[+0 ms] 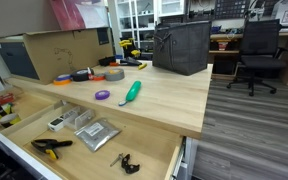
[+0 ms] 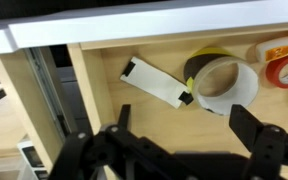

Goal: Pick up the yellow and black masking tape and put it in the left drawer

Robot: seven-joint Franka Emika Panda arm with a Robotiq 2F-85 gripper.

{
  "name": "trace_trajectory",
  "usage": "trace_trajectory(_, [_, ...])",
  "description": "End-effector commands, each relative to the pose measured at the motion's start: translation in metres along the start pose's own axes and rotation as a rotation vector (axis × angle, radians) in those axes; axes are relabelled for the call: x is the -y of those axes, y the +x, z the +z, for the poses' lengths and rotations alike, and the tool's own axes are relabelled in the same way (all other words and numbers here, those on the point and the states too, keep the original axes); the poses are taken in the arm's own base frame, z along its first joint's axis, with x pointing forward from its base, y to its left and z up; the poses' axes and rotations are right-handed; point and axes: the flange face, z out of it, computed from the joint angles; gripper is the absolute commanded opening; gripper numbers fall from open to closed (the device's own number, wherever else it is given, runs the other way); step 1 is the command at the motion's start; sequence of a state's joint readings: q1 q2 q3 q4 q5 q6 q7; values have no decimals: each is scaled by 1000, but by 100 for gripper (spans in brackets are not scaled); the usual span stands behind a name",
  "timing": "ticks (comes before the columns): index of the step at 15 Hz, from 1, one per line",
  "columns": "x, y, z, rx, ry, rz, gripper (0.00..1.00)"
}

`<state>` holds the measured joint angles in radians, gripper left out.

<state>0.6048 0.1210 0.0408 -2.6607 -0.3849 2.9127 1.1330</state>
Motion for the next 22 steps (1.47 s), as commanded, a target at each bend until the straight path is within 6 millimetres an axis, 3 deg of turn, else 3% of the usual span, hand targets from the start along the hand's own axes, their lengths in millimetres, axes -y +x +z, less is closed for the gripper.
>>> trace_trajectory(1, [-44,23,-27,6,2,82,100])
trace_trajectory(7, [-93,68,-62,33,-19,186,100])
trace_trajectory(12, [-132,95,-105,53,-12,161,100])
trace_trajectory(22, [-156,127,-194,111,30,-219,100])
